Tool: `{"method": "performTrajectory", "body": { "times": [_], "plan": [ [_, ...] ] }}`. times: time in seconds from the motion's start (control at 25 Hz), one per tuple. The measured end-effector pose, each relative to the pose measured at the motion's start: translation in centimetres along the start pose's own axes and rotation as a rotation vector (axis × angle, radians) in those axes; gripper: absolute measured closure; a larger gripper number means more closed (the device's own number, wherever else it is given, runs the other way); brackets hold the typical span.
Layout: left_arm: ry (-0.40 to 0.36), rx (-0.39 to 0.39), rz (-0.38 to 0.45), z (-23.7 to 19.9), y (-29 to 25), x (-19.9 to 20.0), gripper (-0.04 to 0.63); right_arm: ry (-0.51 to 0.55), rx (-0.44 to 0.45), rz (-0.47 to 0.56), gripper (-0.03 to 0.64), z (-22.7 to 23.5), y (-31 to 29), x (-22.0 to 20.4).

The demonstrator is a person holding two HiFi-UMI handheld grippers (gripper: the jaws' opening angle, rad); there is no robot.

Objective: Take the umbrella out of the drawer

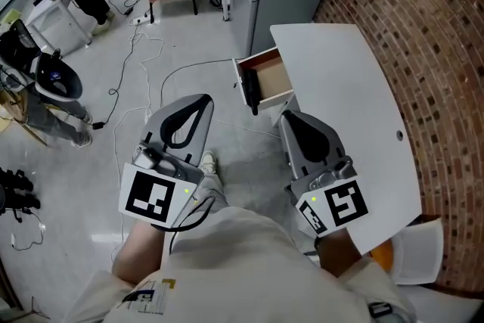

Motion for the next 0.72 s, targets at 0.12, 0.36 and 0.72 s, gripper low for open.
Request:
{"method": "performTrajectory", "body": {
  "times": [0.12, 0.36, 0.72],
  "plan": [
    [0.008, -0.019, -0.004, -1.4, -1.7, -0.9, 0.588, -0.002, -0.011, -0.013, 0.609, 0.8, -2.1, 0.0],
    [0.012, -0.065, -0.004, -5.3, -5.3, -2.8, 0.588, -0.009, -0.041, -0.033, 0.609, 2.3, -7.3, 0.4],
    [0.025, -0.131, 0.01, -13.0, -10.7, -5.9, 0.588, -0.002, -0.097, -0.039, 0.609, 4.0, -16.5, 1.9]
  ]
}}
Point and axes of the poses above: the fingertips, and each gripper's own axes: y backward along the fingers, z to its right, x out of its top, the point moved 3 cm from there along y, backward along the fingers, and after that the axes turned 12 degrees about -y, right-handed, at the moved point
